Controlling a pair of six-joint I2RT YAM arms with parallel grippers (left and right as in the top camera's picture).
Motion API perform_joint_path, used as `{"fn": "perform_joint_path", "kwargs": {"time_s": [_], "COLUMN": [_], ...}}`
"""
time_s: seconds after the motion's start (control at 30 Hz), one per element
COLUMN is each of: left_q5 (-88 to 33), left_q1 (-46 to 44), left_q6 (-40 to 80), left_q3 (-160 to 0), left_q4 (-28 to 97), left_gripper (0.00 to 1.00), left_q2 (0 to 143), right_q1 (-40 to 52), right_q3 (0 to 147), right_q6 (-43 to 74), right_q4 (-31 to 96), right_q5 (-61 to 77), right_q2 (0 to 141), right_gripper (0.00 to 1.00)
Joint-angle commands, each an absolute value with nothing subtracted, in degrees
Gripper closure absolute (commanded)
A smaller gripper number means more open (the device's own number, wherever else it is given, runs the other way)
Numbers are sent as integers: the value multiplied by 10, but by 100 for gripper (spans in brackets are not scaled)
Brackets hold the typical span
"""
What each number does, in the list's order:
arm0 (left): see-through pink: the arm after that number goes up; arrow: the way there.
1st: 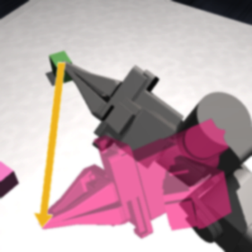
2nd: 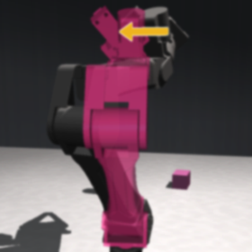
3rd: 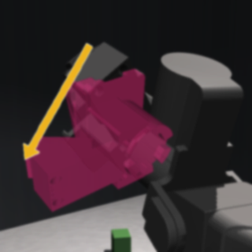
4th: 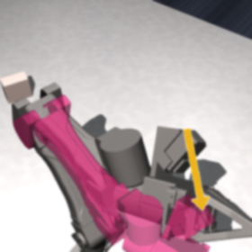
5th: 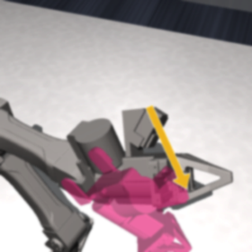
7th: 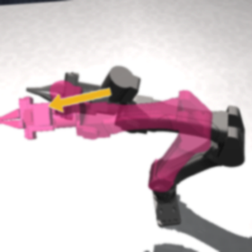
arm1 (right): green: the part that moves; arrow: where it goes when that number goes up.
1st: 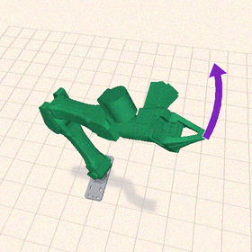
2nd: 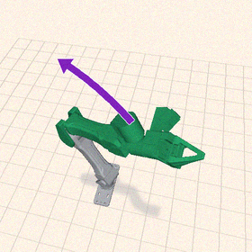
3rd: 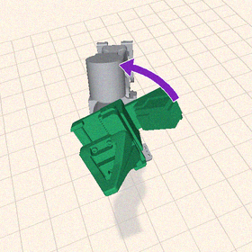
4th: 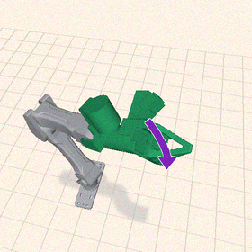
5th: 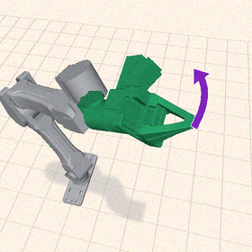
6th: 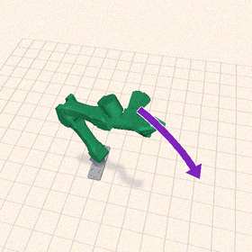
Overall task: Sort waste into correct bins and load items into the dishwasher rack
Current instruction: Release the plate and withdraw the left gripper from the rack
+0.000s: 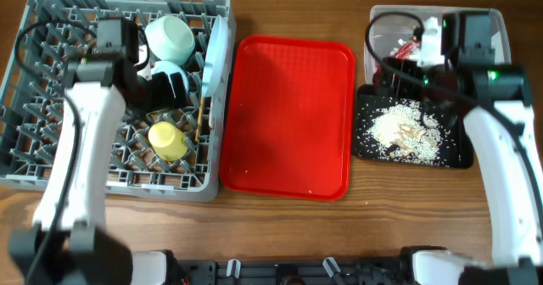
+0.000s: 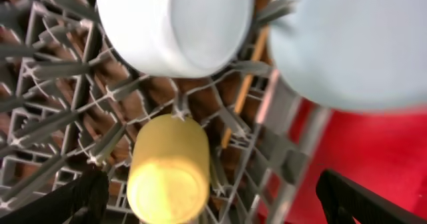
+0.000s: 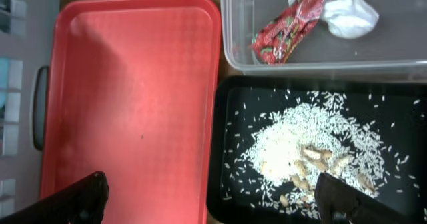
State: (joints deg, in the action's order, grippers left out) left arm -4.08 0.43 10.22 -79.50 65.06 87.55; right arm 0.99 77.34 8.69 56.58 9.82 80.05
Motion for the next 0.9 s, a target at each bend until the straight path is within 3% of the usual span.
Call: {"fn": "perform_joint_path", "kwargs": {"time_s": [0.0,0.23,0.4,0.87], "left_q5": [-36,-36,-36,-36], "left_q1": [-30,-86,-93,-93], "left_q6": [66,63,66,66], "left_q3": [-728,-576,-537,-537], "left_q4": [602,503,516,541], "left_gripper": [0,0,0,0], "left_q2": [760,558,449,395], "right_q1": [11,11,11,11], "right_q3": [691,567,556,556], "right_q6": [91,105,105,105], "right_q4": [519,479,510,511], "right_q5": [83,32,8,8], "right_q2": [701,517,439,456], "right_gripper": [0,0,0,0]}}
